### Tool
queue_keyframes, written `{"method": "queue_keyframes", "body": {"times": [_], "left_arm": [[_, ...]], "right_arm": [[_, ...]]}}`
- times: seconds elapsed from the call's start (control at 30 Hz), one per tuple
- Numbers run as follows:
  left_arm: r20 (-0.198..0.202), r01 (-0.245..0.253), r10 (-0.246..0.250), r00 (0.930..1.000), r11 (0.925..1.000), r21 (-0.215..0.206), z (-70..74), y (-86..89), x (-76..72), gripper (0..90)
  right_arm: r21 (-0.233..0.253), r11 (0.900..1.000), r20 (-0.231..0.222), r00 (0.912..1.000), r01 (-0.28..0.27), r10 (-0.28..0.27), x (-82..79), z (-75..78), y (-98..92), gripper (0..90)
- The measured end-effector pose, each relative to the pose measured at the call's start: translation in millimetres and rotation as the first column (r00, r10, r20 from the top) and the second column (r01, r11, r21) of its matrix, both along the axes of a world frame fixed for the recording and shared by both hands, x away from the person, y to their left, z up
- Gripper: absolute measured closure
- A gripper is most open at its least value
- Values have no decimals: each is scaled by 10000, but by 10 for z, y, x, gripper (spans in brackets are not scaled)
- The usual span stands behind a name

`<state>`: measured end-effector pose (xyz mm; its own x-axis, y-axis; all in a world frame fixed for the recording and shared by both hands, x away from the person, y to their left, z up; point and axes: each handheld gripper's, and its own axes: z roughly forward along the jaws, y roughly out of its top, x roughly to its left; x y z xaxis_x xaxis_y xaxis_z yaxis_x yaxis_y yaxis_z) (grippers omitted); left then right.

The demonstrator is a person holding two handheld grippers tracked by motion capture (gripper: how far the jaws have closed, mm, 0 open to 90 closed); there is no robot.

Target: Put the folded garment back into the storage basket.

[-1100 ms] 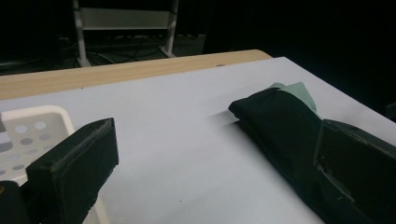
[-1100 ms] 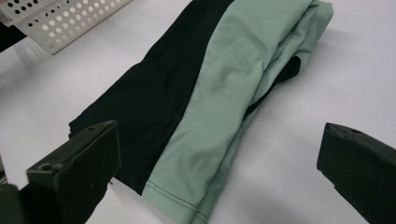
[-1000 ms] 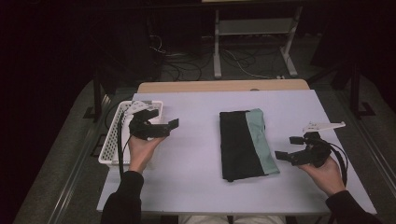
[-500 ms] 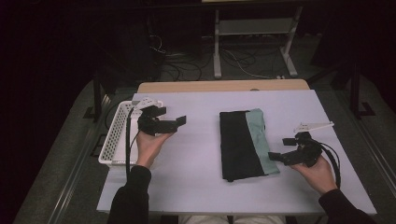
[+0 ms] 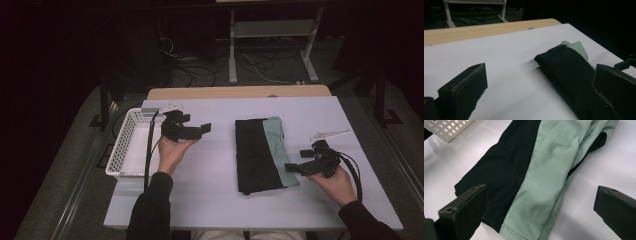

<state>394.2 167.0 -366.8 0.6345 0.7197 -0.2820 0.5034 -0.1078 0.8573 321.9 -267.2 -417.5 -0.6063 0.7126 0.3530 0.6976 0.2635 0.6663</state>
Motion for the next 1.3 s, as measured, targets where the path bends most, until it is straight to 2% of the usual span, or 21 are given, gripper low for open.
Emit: {"method": "queue_keyframes", "body": {"times": [0.27, 0.43, 0.67, 0.8, 0.97, 1.07, 1.17, 1.3], "left_arm": [[-467, 184, -187, 9987, 9998, -83, -115, -92, 127, 0], [-912, 362, -387, 9951, 9989, -287, -225, -157, 212, 0], [-1216, 525, -568, 9910, 9979, -386, -309, -269, 281, 0], [-1527, 717, -755, 9854, 9970, -299, -348, -341, 322, 0], [-1883, 789, -860, 9783, 9959, -451, -402, -416, 372, 0], [-2148, 880, -970, 9718, 9948, -512, -453, -455, 397, 0], [-2358, 993, -1063, 9660, 9942, -415, -517, -512, 417, 0], [-2531, 1080, -1187, 9601, 9926, -560, -583, -581, 434, 0]], "right_arm": [[9, 10000, -456, 9989, -91, 91, 54, -65, 34, 0], [-17, 9998, -630, 9979, -174, 172, 78, -102, 51, 0], [-80, 9996, -919, 9954, -276, 268, 101, -145, 82, 0], [-82, 9994, -1064, 9938, -336, 325, 109, -165, 93, 28], [-18, 9991, -1367, 9897, -432, 426, 125, -188, 94, 59], [112, 9985, -1559, 9863, -536, 547, 140, -214, 90, 128], [153, 9987, -1701, 9842, -482, 501, 148, -230, 89, 130], [225, 9990, -1846, 9819, -392, 427, 163, -240, 75, 138]]}}
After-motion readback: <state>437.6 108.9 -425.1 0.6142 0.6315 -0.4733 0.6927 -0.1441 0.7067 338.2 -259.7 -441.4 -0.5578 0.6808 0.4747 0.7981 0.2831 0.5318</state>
